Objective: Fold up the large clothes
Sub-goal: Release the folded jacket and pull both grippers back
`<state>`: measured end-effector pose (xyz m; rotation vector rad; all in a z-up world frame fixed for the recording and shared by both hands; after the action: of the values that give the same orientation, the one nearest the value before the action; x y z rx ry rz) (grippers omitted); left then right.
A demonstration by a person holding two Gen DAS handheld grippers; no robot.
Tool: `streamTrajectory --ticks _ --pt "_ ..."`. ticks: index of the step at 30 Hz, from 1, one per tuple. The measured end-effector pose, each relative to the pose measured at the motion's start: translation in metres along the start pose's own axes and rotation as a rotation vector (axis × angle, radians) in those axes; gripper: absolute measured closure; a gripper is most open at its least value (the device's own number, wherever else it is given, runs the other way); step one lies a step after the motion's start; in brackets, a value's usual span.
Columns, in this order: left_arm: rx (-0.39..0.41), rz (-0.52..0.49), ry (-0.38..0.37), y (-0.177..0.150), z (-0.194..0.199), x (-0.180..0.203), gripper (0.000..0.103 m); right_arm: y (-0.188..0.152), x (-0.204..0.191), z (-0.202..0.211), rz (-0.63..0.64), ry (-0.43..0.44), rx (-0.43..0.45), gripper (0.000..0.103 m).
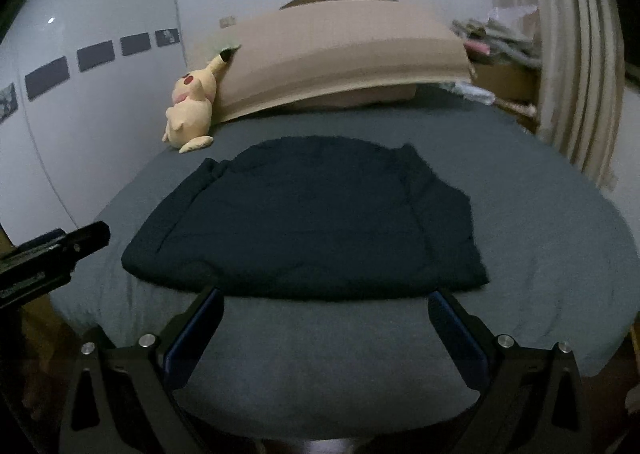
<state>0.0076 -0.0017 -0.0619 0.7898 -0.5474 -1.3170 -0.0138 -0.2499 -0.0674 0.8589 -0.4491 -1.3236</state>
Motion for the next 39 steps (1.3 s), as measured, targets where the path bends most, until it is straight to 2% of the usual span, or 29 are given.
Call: streamTrajectory --ticks 3,5,13,39 --pt "0.042 -0.017 0.02 -0.001 0.008 0.001 0.009 0.007 -0.002 0.008 0.036 -0.036 0.019 0.0" --pt "0.041 -0.033 0.04 -0.002 0.007 0.001 0.009 0.011 0.0 0.014 0.022 -0.047 0.036 0.0" --pt "0.049 -0.019 0.039 0.001 0.009 -0.004 0.008 0.022 0.004 0.027 -0.006 -0.08 0.091 0.0" --pt "0.032 0.005 0.007 0.001 0.01 -0.009 0.007 0.023 -0.002 0.028 0.016 -0.068 0.09 0.0"
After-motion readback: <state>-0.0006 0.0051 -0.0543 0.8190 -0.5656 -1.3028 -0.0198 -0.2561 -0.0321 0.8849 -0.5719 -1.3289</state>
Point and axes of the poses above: each gripper's, at about its wrist camera, not at the fingertips, and z roughly against the way its jaws point, x to its right, y to its top, the point moved 7 cm from there along -z, roughly the way its jaws point, and after that the axes turned 9 degrees about y, right-handed, at the moved point
